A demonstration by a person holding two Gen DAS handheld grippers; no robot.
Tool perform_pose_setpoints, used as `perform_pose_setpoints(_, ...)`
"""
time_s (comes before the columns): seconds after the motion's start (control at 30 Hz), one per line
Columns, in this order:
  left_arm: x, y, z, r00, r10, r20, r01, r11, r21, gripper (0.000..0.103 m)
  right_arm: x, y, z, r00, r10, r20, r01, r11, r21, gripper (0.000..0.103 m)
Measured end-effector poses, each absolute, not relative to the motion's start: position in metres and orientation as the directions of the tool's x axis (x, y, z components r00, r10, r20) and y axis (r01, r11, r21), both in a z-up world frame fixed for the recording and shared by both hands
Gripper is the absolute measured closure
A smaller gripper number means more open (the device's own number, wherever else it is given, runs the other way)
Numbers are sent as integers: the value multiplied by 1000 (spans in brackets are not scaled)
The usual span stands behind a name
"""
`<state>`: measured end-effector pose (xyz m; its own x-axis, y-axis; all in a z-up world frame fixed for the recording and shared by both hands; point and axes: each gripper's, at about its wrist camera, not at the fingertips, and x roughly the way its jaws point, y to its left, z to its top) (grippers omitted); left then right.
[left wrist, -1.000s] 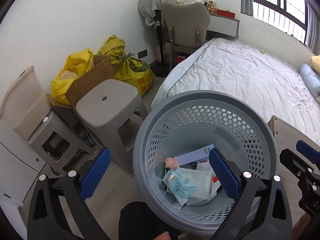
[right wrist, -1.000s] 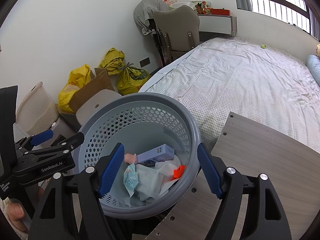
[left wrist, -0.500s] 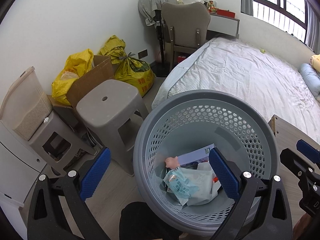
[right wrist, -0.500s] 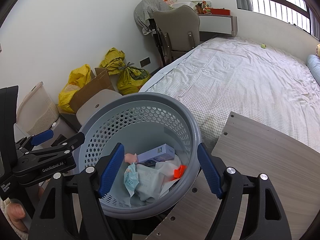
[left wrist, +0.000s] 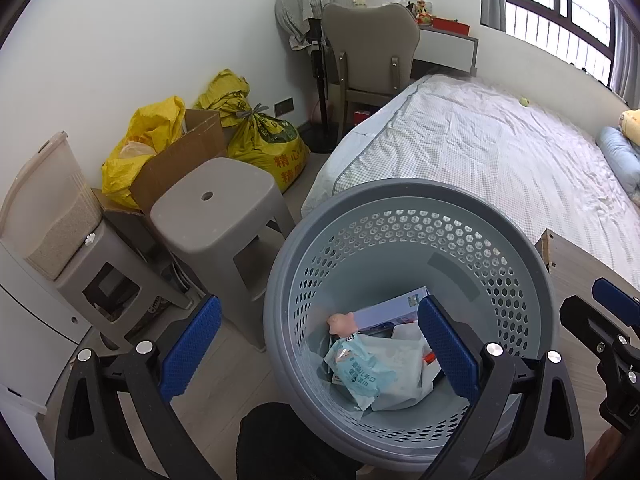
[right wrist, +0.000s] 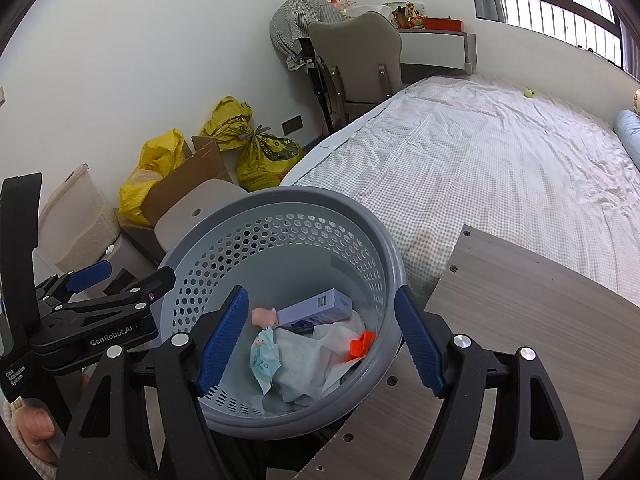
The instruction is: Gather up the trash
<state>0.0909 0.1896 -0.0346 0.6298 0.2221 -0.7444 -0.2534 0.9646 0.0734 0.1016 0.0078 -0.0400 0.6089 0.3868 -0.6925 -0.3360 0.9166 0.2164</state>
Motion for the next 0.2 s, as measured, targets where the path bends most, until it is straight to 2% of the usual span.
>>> perform_pose_setpoints(0.2,91,187,-36,626,224,-747,-248,965,82,6,102,7,-39,608,387,-693,-337,916,216,31)
